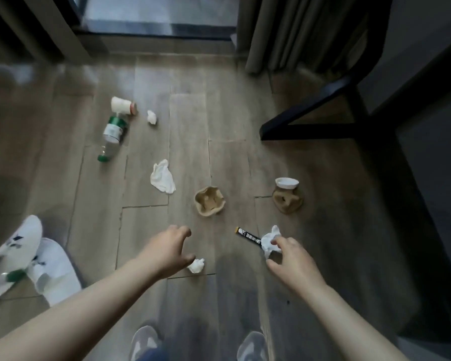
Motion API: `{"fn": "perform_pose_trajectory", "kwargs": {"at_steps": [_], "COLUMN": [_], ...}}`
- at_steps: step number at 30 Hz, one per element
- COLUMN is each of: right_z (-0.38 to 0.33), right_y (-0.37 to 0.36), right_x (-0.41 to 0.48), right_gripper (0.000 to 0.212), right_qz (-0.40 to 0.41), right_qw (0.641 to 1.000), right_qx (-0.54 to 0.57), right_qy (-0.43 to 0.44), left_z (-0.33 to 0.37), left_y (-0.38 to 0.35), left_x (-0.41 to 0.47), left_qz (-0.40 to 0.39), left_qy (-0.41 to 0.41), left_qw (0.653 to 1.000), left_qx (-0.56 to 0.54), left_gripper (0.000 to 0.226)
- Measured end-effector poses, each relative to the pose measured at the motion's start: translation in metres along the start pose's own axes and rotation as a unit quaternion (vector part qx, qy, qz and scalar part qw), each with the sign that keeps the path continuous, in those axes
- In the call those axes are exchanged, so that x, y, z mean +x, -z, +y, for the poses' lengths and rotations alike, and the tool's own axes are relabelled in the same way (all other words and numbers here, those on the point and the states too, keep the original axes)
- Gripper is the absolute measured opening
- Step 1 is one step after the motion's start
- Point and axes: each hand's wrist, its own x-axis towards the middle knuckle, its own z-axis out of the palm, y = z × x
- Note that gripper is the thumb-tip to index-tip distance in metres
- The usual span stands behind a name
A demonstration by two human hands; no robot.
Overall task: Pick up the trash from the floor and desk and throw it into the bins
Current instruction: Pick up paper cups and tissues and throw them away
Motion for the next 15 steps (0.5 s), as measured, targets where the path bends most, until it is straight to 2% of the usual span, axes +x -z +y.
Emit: {"fn": "perform_pose_trajectory", "kwargs": {"at_steps": [5,9,13,15], "right_z": [0.041,0.058,0.058,0.059], "right_y": [-0.086,-0.126,-0.151,-0.156], "right_x": [0.084,0.148,0.190,0.196], "right_gripper": [0.045,0.052,0.058,0.060], "right_qz": [-0.007,-0.007,0.029,0.034], "right_qw": [0.998,0.989,0.987,0.989], "right_qx": [-0.057,-0.129,-0.118,-0.107], "right_qy": [0.018,0.074,0.105,0.092], "left_z": [-0.040,-0.069,-0.077,-0.075], "left_y": [-0.078,-0.123,-0.150,-0.155], "left_x": [0.092,0.155,0.184,0.184], "left_qz": [0.008,0.021,0.038,0.047], "left_qy": [-0.048,-0.093,-0.162,-0.185], "left_qw": [0.998,0.994,0.982,0.978], "left_qx": [0.028,0.054,0.089,0.085], "left_gripper": [0.055,0.053,0.055,0.056]}}
